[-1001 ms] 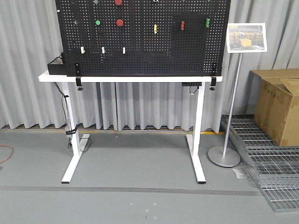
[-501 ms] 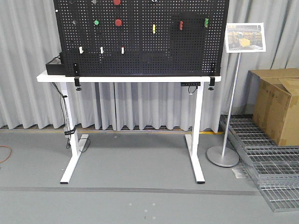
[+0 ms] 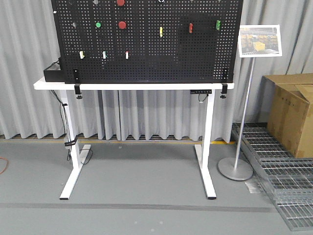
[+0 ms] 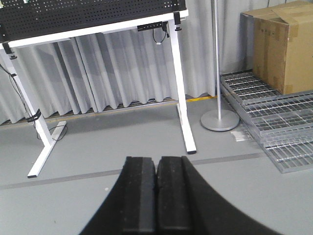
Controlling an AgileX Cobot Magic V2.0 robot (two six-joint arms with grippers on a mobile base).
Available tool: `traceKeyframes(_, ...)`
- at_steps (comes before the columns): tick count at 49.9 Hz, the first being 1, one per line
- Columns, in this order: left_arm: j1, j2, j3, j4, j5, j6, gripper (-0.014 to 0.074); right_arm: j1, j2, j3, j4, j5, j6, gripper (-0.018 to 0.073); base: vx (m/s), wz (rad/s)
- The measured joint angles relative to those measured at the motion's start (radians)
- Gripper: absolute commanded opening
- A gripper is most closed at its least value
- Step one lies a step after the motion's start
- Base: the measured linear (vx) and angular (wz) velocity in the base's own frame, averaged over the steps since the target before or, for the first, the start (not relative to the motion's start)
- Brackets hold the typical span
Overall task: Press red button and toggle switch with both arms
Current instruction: 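Drive the base forward up to the black pegboard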
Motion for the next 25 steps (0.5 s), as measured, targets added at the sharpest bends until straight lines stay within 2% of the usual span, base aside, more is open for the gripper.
traceKeyframes(25, 0.000, 0.000, 0.000, 0.000, 0.000, 0.000, 0.0002, 0.000, 0.000, 0.000, 0.000, 0.000, 0.000, 0.0000, 0.27, -0.01)
